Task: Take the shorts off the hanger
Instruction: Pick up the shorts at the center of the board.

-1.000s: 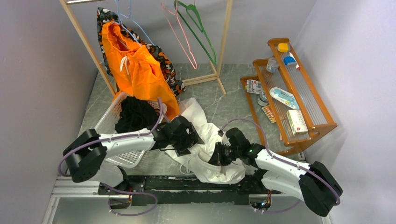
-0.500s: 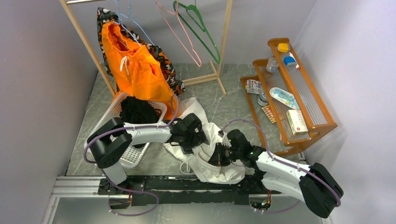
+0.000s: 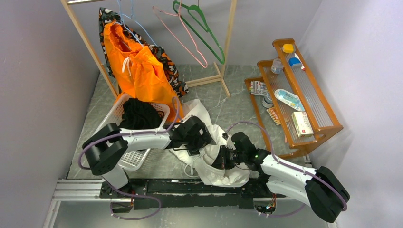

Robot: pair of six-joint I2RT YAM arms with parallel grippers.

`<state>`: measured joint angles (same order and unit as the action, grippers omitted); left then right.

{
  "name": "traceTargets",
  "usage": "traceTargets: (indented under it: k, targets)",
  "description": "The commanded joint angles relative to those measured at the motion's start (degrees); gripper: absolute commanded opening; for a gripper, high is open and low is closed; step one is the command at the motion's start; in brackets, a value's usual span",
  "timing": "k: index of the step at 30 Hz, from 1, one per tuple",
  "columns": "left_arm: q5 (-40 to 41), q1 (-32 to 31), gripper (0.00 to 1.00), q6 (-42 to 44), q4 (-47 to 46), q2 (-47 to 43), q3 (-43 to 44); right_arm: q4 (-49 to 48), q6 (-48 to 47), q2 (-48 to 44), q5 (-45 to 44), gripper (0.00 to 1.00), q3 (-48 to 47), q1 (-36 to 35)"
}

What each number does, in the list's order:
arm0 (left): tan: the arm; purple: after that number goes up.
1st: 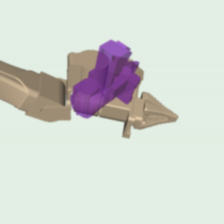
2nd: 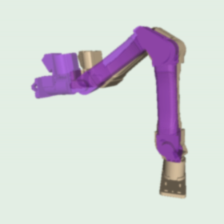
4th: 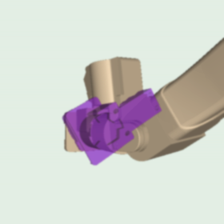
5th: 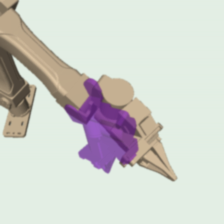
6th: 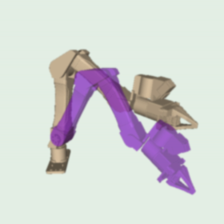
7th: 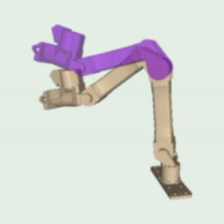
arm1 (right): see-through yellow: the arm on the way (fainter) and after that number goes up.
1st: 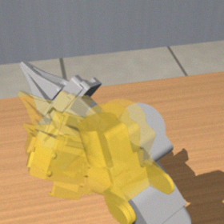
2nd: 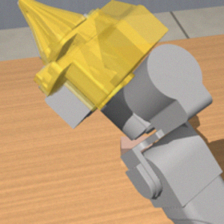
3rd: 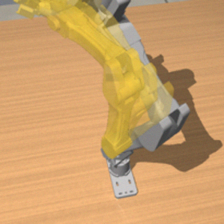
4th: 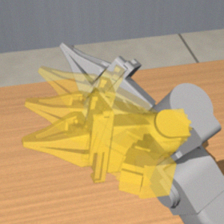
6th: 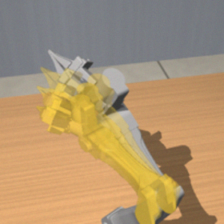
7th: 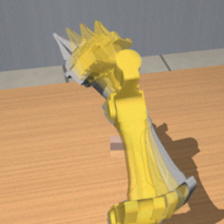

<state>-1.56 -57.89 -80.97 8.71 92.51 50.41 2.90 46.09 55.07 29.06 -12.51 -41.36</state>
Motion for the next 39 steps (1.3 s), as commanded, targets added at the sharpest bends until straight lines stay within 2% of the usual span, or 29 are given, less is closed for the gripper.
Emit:
traceTargets:
  k: [1, 6, 8, 10, 15, 19, 22, 25, 32, 35, 39]
  targets:
    - [-1.35, -0.65, 0.91, 0.87, -1.95, 5.21, 4.59, 0.46, -0.72, -0.77, -0.65, 0.02, 0.59, -0.28]
    - [-1.98, -0.65, 0.9, 1.8, 8.05, 13.43, 12.67, 1.47, -1.32, -2.53, -1.24, 0.03, 0.37, -0.28]
    - [-1.77, -0.65, 0.89, 1.88, 8.17, 14.9, 13.7, 1.79, -1.62, -3.66, -1.28, 0.03, 0.28, -0.29]
    - [-1.59, -0.65, 0.85, 2.34, 7.88, 15.49, 13.26, 3.89, -2.19, -5.53, -2.1, 0.1, -0.42, -0.3]
    - [-2.28, -0.65, 0.65, 8.51, 5.31, 17.93, 11.4, 9.56, -2.98, -13.89, -7.15, 0.24, -3.6, -0.24]
    - [-1.75, -0.78, 0.39, 12.28, 5.31, 19.19, 10.64, 17.26, -3.59, -19.34, -15.06, 0.35, -9.07, -0.27]
    - [1.12, -0.83, 0.3, 12.56, 4.79, 16.16, 7.55, 23.3, -6.24, -21.94, -20.19, 0.39, -14.19, -0.21]
    - [4.45, -0.83, 0.09, 13.29, 3.71, 10.78, 5.27, 27.49, -6.7, -23.34, -23.84, 0.45, -18.18, -0.25]
    - [12.18, -1.77, 0.07, 18.52, 7.74, -2.18, 6.1, 35.86, 0.55, -23.77, -44.14, 0.46, -23.54, -0.21]
    - [16.21, -2.39, 0.07, 21.52, 9.77, -9.97, 6.54, 36.95, 3.58, -22.89, -51.31, 0.51, -23.58, -0.21]
    - [21.4, -2.62, 0.07, 23.55, 12.93, -20.38, 6.39, 34.29, 2.5, -19.94, -52.25, 0.52, -23.42, -0.22]
